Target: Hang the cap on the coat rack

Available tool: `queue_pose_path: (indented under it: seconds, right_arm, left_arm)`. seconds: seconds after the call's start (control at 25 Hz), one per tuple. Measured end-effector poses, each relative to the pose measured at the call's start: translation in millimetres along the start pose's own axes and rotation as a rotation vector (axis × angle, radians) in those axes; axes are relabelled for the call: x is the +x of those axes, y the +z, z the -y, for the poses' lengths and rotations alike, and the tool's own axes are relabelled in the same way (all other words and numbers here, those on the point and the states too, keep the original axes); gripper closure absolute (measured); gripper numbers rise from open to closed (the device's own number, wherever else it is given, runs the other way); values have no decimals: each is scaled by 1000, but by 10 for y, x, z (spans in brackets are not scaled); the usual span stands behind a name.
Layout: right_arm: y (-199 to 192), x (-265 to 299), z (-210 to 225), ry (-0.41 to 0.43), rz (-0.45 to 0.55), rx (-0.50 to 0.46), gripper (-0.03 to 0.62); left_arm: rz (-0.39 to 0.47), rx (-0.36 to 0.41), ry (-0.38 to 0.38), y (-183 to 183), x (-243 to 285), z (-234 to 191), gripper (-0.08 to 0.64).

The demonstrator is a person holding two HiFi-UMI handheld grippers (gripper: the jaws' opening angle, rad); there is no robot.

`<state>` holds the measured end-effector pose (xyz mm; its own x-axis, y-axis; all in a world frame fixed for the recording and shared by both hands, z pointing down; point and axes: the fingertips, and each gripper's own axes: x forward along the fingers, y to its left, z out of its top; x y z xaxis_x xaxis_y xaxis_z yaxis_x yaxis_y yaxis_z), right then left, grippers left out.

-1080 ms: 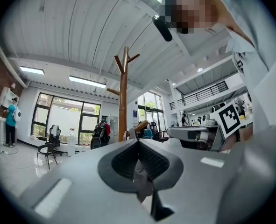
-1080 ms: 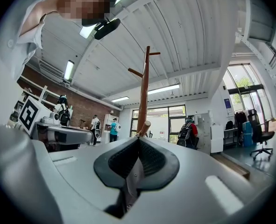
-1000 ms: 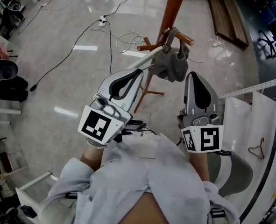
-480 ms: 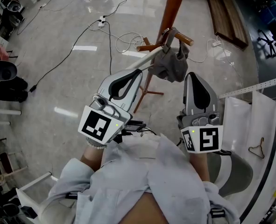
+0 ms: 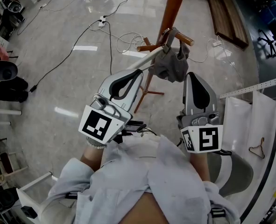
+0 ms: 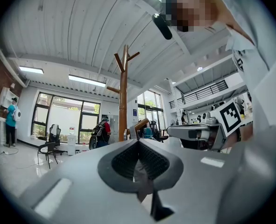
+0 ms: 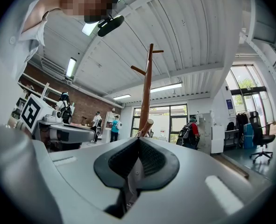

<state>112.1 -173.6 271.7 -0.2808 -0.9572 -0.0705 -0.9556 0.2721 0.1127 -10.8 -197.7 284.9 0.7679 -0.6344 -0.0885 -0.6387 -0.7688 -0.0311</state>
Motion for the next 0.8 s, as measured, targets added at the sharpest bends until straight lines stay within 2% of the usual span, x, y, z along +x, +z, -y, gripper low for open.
queue_pose_path:
  seconds: [0.16,0.48,0.56,0.68,0.8]
  right_arm:
    - [-8,2,-4,1,-3,-1,586]
    - [-46,-3,-16,2,-12,0,586]
    - [-51,-2,-12,1,-14,0,586]
    - [-55,-4,-5,-1,-17,-1,586]
    - [-54,-11,-9,-1,-18,-3,586]
  left_arm:
    - [-42,-11,-9,-50,-13,27,557]
    - [30,7,8,9,-9,-17,557]
    - [20,3,6,-7,-7,-12,557]
    - [-40,-13,-7,-73,-17,31,557]
    - [-22,-12,-6,-62,-23,29,557]
